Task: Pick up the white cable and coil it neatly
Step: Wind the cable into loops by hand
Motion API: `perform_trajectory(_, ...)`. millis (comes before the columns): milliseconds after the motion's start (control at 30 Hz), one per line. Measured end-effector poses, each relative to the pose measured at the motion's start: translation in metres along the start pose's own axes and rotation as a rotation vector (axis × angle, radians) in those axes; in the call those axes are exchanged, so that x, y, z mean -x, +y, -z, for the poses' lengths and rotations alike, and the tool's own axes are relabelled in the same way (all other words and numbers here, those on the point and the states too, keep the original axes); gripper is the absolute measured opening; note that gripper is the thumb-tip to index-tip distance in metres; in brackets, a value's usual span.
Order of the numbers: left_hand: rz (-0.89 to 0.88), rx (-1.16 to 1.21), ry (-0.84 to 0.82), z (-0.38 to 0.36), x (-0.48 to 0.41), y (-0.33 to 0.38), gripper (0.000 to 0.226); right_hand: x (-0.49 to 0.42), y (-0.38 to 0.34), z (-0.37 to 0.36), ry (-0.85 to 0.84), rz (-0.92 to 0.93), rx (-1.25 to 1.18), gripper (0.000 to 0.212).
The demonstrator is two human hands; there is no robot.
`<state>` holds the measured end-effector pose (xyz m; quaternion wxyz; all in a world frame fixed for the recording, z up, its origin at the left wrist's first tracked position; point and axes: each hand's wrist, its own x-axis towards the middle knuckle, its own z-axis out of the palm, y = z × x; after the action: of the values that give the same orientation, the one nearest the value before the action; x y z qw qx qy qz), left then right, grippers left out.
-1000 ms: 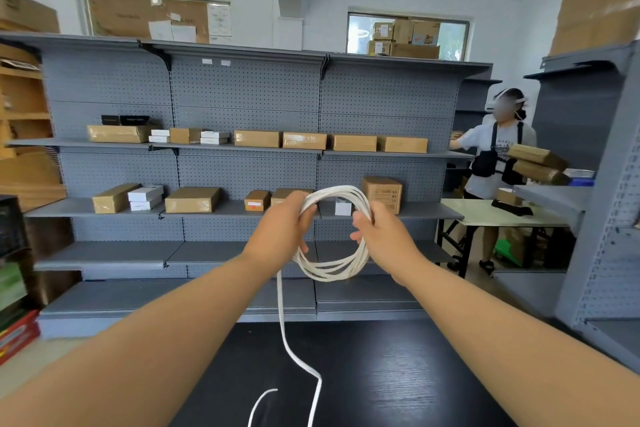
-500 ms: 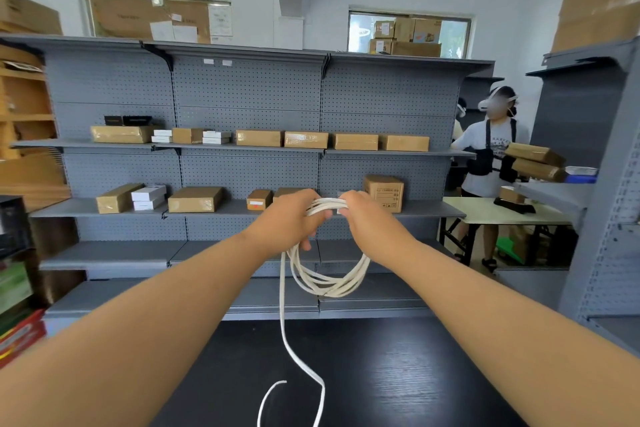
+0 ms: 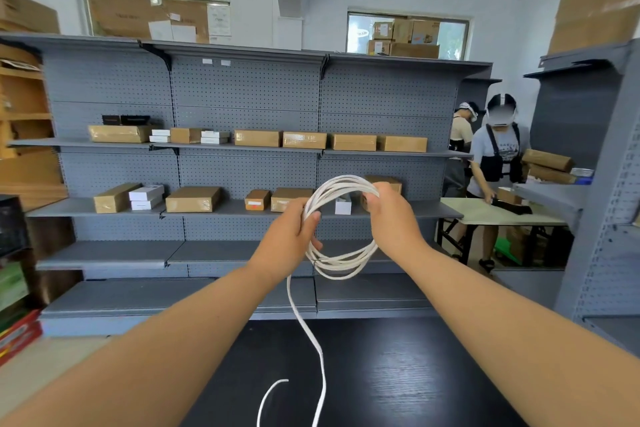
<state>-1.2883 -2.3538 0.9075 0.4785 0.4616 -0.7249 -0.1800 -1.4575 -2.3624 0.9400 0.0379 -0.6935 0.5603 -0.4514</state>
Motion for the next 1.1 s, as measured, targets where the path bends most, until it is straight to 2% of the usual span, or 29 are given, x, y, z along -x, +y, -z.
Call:
perform_trajectory(167, -0.112, -0.256, 0.072, 0.004, -0.006, 0.004, 0.02, 0.005, 0.007, -0.005, -0.083, -0.094, -0.155, 0.024)
perform_trajectory(300, -0.149, -0.447, 0.04, 0.011, -0.013, 0.015, 0.019, 0.006, 0.008, -0.001, -0.196, -0.129, -0.213, 0.026)
perform_trajectory(400, -0.207, -0.578, -0.058, 0.016, -0.019, 0.022, 0.023, 0.004, 0.007, 0.002, -0.212, -0.002, -0.076, 0.047)
perform_trajectory(467, -0.258, -0.641, -0.132, 0.018, -0.022, 0.023, 0.024, 0.005, 0.003, 0.003, -0.237, 0.12, 0.006, 0.053)
perform_trajectory(567, -0.295, -0.659, -0.206, 0.019, -0.026, 0.021, 0.024, 0.004, 0.0, 0.002, -0.36, 0.207, 0.109, 0.049)
perform_trajectory(667, -0.333, -0.643, -0.24, 0.02, -0.027, 0.019, 0.023, 0.005, 0.0, -0.001, -0.368, 0.219, 0.144, 0.038)
perform_trajectory(767, -0.247, -0.479, -0.288, 0.021, -0.025, 0.017, 0.021, 0.008, 0.0, -0.002, -0.339, 0.244, 0.202, 0.031)
perform_trajectory(967, 0.199, 0.292, -0.328, 0.017, -0.011, 0.011, 0.038, 0.01, 0.0, 0.003, -0.266, 0.221, 0.229, 0.023)
perform_trajectory(1033, 0.266, 0.467, -0.328, 0.014, -0.007, 0.007, 0.042, 0.009, 0.001, 0.002, -0.238, 0.164, 0.198, 0.023)
perform_trajectory(1100, 0.29, 0.547, -0.326, 0.012, -0.003, 0.001, 0.037, 0.007, 0.004, 0.002, -0.205, 0.086, 0.139, 0.022)
